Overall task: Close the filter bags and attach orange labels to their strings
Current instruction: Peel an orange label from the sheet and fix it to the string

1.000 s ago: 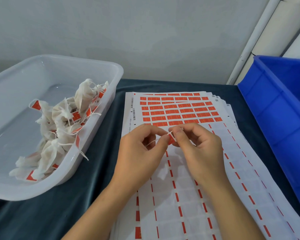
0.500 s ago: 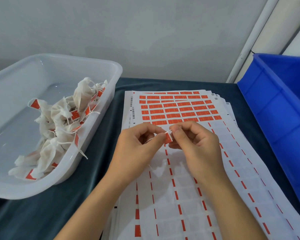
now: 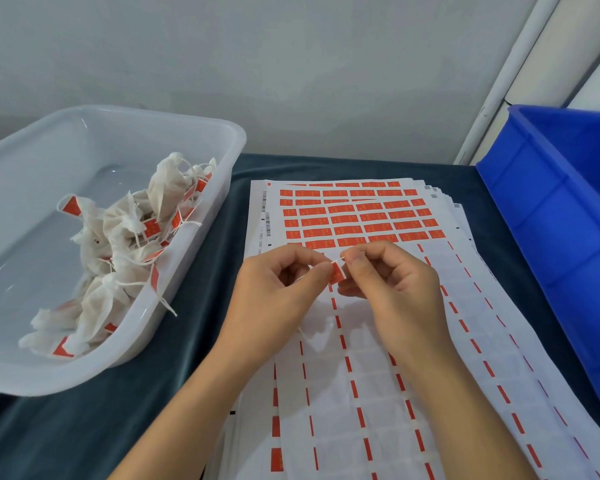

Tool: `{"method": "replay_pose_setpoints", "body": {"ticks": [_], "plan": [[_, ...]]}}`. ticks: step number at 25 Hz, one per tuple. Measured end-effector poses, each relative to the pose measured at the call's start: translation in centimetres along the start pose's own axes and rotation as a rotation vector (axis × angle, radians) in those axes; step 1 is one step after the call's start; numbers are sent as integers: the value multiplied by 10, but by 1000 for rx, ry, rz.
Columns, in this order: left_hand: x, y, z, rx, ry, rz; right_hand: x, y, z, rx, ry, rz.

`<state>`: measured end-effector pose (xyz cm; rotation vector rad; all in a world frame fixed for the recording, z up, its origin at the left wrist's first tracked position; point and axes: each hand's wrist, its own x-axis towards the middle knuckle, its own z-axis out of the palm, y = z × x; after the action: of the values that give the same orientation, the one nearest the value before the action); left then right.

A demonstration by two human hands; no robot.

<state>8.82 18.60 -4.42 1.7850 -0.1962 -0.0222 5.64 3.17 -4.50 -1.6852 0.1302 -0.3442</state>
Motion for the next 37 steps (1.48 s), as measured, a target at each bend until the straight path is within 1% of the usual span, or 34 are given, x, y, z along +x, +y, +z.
{"method": "replay_pose_setpoints", "body": {"ticks": [9,13,16,20,23,26,30,34,37], "plan": [[-1,0,0,-17,8,-8,-1,1,-1,19,-21,-1],[-1,0,0,-31,26,-9,-1,1,-2,40,-98,11],[0,0,-1,-42,38,-6,-2,2,-2,-15,-166,6],[0,1,-2,-52,28,-5,-1,2,-2,-36,-135,-4],[0,1,-2,-36,20,-8,-1,3,-3,2,-142,11],[-1,2,-3,-27,-38,-5,-2,3,-3,19,-158,19],[-2,3,-2,-1,-84,-3,-1,4,-3,-21,-126,20],[-1,1,-1,17,-56,-5,-1,5,-2,-28,-99,26],[-1,0,-1,18,-36,0,-1,6,-2,-1,-110,30]]}}
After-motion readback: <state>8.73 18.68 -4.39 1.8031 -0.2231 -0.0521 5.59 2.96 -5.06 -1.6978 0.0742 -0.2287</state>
